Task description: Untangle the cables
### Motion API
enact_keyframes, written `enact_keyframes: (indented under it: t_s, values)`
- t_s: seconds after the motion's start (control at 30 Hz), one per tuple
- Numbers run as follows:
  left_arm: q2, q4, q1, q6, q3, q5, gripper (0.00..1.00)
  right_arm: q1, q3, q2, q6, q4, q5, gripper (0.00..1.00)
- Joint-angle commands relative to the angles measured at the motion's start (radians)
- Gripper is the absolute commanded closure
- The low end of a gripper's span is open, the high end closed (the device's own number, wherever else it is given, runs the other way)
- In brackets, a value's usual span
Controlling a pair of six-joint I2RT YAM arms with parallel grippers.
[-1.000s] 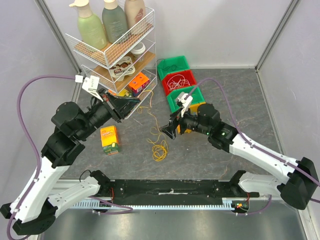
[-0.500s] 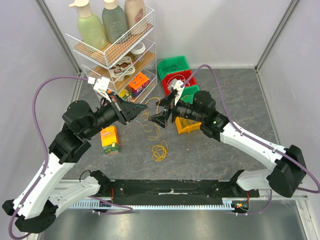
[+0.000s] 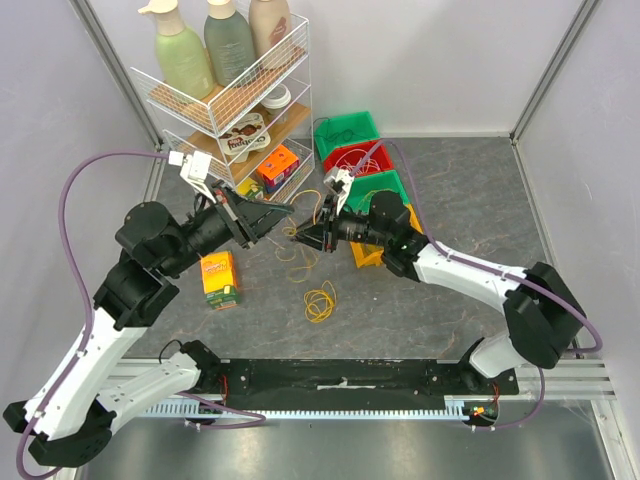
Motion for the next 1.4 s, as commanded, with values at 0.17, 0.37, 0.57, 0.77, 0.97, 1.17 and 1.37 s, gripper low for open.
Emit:
enact_keyframes:
  t_s: [0.17,0.37,0.57,0.77,0.97,1.17,1.37]
  values:
    - [0.005,0.056,-0.002,0.061,0.132,-0.008,0.98,0.015,-0.127,0.051,0.203,0.271,-0.057,0.92]
    - [0.016,0.059,0.000,0.087,0.161,-0.026,0.98,0.020,-0.163,0.037,0.204,0.270,-0.045,1.00]
    - [0.017,0.088,0.000,0.094,0.197,-0.036,0.98,0.024,-0.193,0.060,0.227,0.270,-0.019,1.00]
    - [0.024,0.064,0.001,0.068,0.171,-0.092,0.98,0.024,-0.181,-0.050,0.191,0.154,0.021,1.00]
    - [0.013,-0.122,0.000,-0.033,0.027,-0.503,0.98,-0.026,-0.155,-0.263,0.106,-0.110,0.224,1.00]
    - [0.024,-0.108,0.001,-0.165,-0.203,-0.505,0.98,-0.085,-0.111,-0.357,0.070,-0.239,0.440,1.00]
    - [0.086,-0.038,0.009,-0.203,-0.291,-0.358,0.77,-0.152,-0.028,-0.276,0.034,-0.259,0.463,1.00]
